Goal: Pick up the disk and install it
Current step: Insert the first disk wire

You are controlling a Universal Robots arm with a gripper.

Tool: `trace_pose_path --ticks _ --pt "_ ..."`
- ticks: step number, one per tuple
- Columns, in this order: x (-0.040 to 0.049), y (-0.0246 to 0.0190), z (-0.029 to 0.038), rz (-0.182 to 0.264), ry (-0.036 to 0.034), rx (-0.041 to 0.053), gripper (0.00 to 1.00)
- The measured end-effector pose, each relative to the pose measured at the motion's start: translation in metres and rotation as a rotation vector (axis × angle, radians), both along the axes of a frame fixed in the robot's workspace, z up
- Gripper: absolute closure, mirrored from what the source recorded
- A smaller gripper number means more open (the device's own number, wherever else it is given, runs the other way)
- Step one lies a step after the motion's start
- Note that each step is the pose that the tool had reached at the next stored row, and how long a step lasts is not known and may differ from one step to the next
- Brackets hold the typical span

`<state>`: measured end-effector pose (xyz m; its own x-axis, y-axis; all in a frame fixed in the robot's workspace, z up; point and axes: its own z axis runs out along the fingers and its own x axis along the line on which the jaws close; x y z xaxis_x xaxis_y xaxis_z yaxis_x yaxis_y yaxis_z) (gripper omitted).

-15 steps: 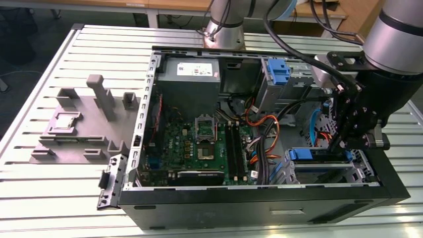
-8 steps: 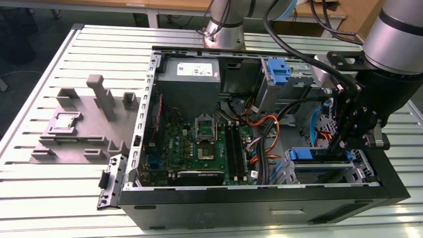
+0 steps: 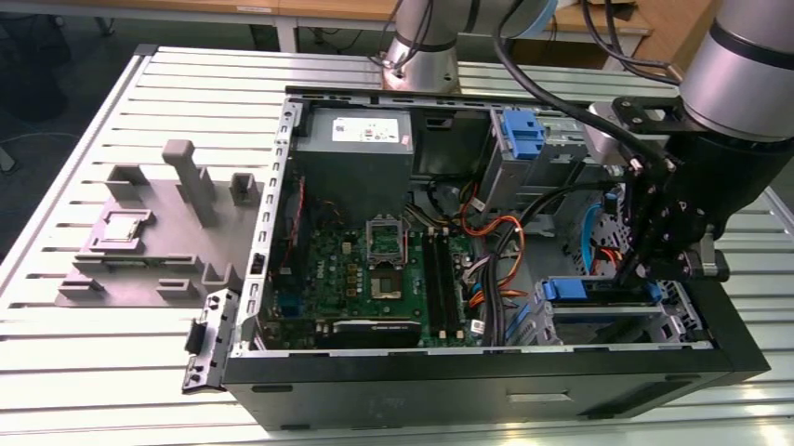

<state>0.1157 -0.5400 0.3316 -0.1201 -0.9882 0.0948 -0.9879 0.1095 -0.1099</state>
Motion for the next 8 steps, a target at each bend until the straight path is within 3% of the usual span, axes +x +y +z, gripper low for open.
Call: trace_pose_path --ticks 8 --pt "0.0 0.0 -0.0012 -0.007 0.0001 0.0008 0.83"
